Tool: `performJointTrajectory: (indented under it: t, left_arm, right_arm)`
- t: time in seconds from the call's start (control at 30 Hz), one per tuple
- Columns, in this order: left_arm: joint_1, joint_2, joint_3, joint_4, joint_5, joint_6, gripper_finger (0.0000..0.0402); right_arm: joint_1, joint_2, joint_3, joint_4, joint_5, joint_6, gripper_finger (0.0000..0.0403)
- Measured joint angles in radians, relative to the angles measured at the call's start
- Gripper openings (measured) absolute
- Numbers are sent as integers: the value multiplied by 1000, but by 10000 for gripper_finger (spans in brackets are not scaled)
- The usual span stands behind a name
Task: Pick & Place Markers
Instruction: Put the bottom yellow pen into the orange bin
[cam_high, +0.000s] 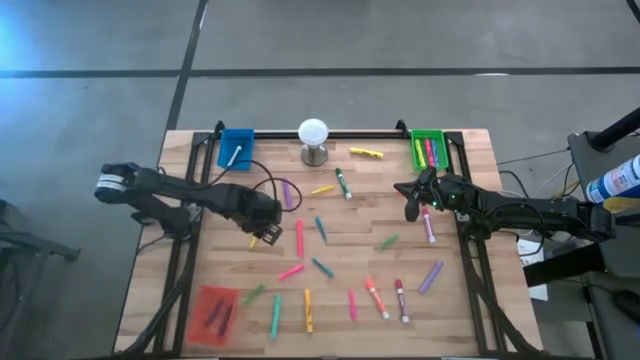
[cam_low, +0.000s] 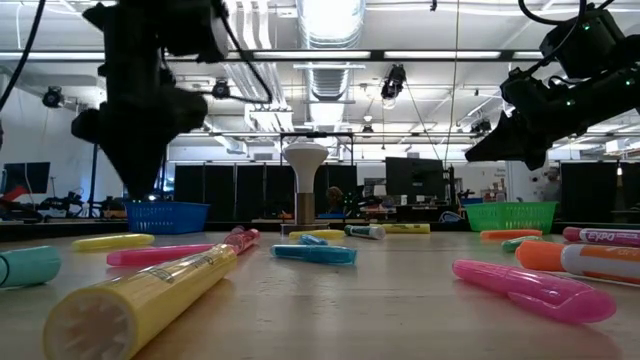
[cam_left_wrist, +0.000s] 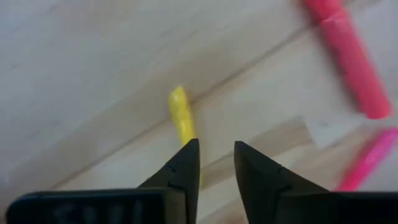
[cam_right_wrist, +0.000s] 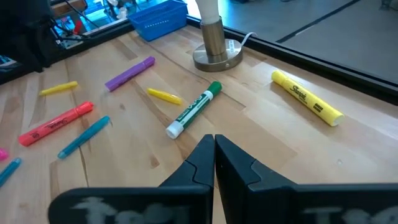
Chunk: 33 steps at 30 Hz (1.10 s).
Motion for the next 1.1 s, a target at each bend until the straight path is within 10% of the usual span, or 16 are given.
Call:
performJointTrajectory:
  t: [0.73, 1.1]
  left_arm:
    - [18, -3, -266, 245, -7, -119, 99]
    - [18, -2, -275, 246, -10, -122, 30]
  right_arm:
    - [0, 0, 0, 1, 0, 0, 8]
    - [0, 0, 0, 1, 0, -8, 8]
